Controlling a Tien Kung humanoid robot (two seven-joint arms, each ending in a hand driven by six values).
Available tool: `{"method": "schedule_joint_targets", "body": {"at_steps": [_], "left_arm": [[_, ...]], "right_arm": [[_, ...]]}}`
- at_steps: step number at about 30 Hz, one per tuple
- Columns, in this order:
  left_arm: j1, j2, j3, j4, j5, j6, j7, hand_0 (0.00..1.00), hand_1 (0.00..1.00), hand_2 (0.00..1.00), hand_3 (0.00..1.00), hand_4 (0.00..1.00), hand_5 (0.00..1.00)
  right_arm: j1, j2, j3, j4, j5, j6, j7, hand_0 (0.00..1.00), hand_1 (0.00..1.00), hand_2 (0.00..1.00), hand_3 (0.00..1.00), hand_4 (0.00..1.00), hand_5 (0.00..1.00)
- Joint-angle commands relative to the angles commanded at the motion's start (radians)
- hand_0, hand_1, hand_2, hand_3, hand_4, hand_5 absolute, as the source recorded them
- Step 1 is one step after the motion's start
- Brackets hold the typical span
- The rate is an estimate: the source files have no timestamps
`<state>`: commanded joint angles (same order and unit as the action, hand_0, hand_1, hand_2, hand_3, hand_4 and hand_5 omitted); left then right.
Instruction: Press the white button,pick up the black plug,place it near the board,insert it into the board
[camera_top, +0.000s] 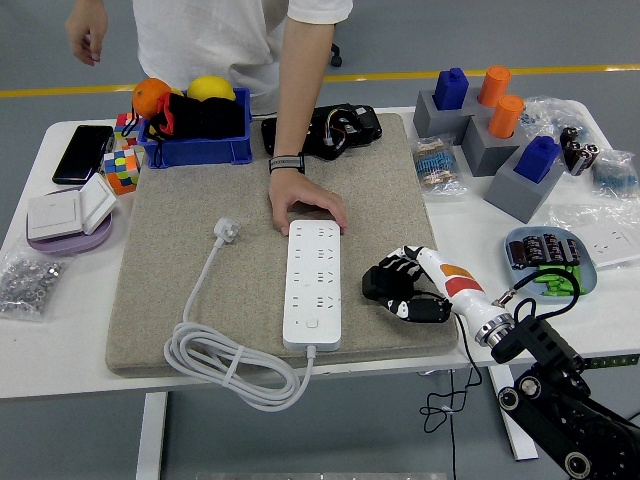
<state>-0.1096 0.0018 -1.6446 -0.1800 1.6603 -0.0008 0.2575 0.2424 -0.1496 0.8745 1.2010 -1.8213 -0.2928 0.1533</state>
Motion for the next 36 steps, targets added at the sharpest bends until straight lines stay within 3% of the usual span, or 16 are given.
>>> {"method": "schedule_joint_targets", "body": {"at_steps": [3, 4, 16, 36], "left_arm": [[0.000, 0.000, -0.001, 0.000, 0.000, 0.000, 0.000, 0.466, 0.496, 0.513, 0.579, 0.565, 0.285], [0.000, 0.000, -0.002, 0.000, 0.001, 0.000, 0.000, 0.466, 0.496, 0.513, 0.579, 0.566, 0.286], [-0.002, 0.002, -0.003, 0.000, 0.002, 0.000, 0.000, 0.466, 0.497, 0.513, 0.579, 0.568, 0.287], [-0.001, 0.002, -0.002, 0.000, -0.002, 0.001, 0.000, 0.466, 0.496, 0.513, 0.579, 0.569, 0.289]], "right_arm": [[0.001, -0.002, 0.000, 0.029, 0.013, -0.012, 0.018, 0.428, 0.429, 0.462, 0.586, 0.799, 0.002], [0.001, -0.003, -0.001, 0.040, 0.016, -0.014, 0.022, 0.371, 0.333, 0.351, 0.546, 0.805, 0.002], [0.034, -0.001, -0.055, 0.140, 0.056, -0.014, 0.027, 0.364, 0.295, 0.310, 0.524, 0.804, 0.002], [0.081, 0.016, -0.185, 0.048, 0.023, -0.024, 0.037, 0.366, 0.293, 0.301, 0.521, 0.777, 0.002]]}}
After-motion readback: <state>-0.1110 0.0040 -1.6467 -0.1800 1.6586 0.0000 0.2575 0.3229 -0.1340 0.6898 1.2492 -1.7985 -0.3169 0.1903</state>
